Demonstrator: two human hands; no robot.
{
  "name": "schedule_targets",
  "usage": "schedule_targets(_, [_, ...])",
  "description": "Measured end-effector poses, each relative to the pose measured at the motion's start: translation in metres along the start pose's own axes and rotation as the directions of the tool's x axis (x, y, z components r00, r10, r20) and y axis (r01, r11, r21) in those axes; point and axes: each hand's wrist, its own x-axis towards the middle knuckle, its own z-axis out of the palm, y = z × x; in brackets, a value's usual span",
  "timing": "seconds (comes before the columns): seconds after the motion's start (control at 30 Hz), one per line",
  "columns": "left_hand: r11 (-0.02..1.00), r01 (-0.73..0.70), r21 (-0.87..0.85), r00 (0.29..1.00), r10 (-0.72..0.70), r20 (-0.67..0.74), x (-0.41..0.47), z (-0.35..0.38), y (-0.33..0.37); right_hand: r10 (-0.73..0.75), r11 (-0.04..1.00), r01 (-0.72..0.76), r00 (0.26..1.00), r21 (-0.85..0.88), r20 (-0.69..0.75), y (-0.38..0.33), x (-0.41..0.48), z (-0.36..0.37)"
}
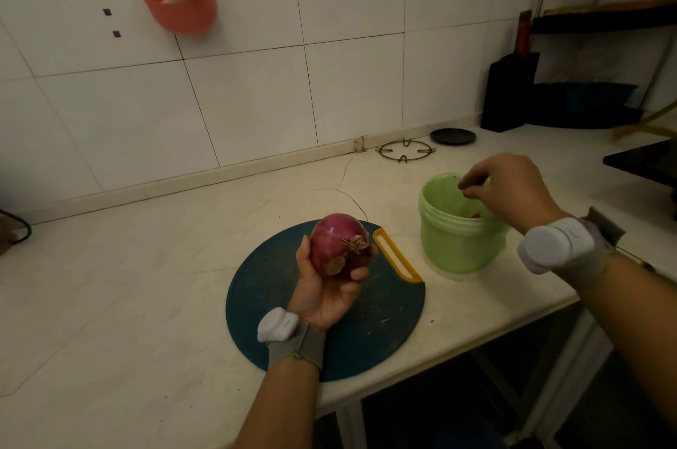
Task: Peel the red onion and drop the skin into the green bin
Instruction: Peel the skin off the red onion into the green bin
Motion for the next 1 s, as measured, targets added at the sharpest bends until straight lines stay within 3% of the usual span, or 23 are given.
schedule_targets(0.1, [1.000,-0.017,0.004,0.999,0.017,-0.028,0.000,0.001,0.000,-0.082,0.996,0.085,0.993,0.030,-0.086,-0.008,-0.009,0.003])
schedule_targets(0.2, [0.997,-0.065,0.046,0.992,0.069,-0.102,0.002,0.005,-0.001,-0.191,0.961,0.188,0.982,0.202,-0.005,-0.038,-0.030,0.011])
schedule_targets(0.27, [0.989,-0.115,0.087,0.979,0.128,-0.160,0.002,0.007,-0.002,-0.219,0.932,0.174,0.969,0.319,0.112,-0.061,-0.047,0.024])
schedule_targets(0.37, [0.978,-0.168,0.121,0.956,0.192,-0.224,0.002,0.007,-0.005,-0.245,0.949,0.186,0.943,0.256,0.224,-0.082,-0.063,0.056])
schedule_targets(0.43, [0.974,-0.170,0.151,0.950,0.203,-0.239,0.001,0.006,-0.005,-0.245,0.952,0.187,0.941,0.244,0.232,-0.092,-0.069,0.077])
schedule_targets(0.6, [0.970,-0.170,0.172,0.940,0.212,-0.268,0.001,0.008,-0.004,-0.261,0.901,0.177,0.951,0.395,0.169,-0.102,-0.070,0.096])
schedule_targets(0.87, [0.970,-0.185,0.160,0.937,0.223,-0.269,0.002,0.011,-0.005,-0.367,0.926,0.356,0.927,0.128,0.076,-0.105,-0.077,0.095])
schedule_targets(1.0, [0.974,-0.177,0.140,0.943,0.209,-0.261,0.003,0.012,-0.006,-0.275,0.953,0.270,0.961,0.141,0.018,-0.106,-0.075,0.095])
